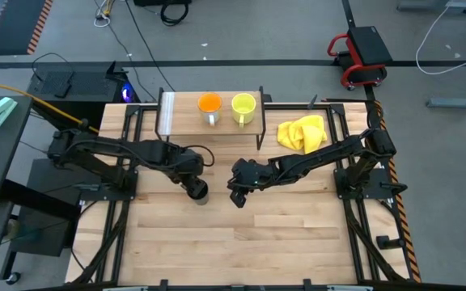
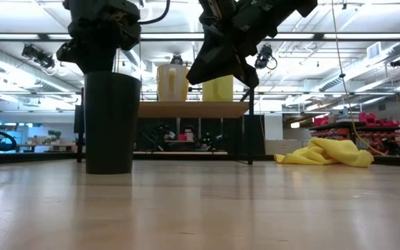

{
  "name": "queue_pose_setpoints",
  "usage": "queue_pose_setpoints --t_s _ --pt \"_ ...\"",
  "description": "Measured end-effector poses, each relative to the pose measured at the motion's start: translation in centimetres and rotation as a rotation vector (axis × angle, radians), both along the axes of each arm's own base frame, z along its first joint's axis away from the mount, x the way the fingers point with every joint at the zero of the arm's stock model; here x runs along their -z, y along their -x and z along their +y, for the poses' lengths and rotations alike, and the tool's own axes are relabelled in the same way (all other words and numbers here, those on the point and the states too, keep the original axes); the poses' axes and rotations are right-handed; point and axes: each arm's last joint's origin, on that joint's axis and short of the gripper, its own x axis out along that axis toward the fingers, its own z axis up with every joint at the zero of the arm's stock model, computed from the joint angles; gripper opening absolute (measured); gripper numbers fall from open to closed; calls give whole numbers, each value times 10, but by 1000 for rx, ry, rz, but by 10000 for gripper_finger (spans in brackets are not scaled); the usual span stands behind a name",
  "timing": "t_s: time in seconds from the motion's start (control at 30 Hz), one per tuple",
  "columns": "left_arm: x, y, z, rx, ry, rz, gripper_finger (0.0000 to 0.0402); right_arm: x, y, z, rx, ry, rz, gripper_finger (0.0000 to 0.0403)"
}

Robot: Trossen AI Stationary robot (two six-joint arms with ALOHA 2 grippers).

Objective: Stack small to large cups/mugs on shelf
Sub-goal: Put the black cup on the shelf

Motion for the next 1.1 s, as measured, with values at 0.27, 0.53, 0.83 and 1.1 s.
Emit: queue_pose_setpoints --t_s 0.27,0.53,0.83,1.1 --pt "8 -6 0 13 -6 24 117 0 0 0 -1 1 1 43" --pt "14 -12 -1 14 -7 28 101 0 0 0 -2 3 4 43" --pt "13 -12 0 13 -7 22 51 0 0 0 -17 19 4 43" --pt "13 -12 0 10 -7 23 12 0 0 0 -17 19 4 43"
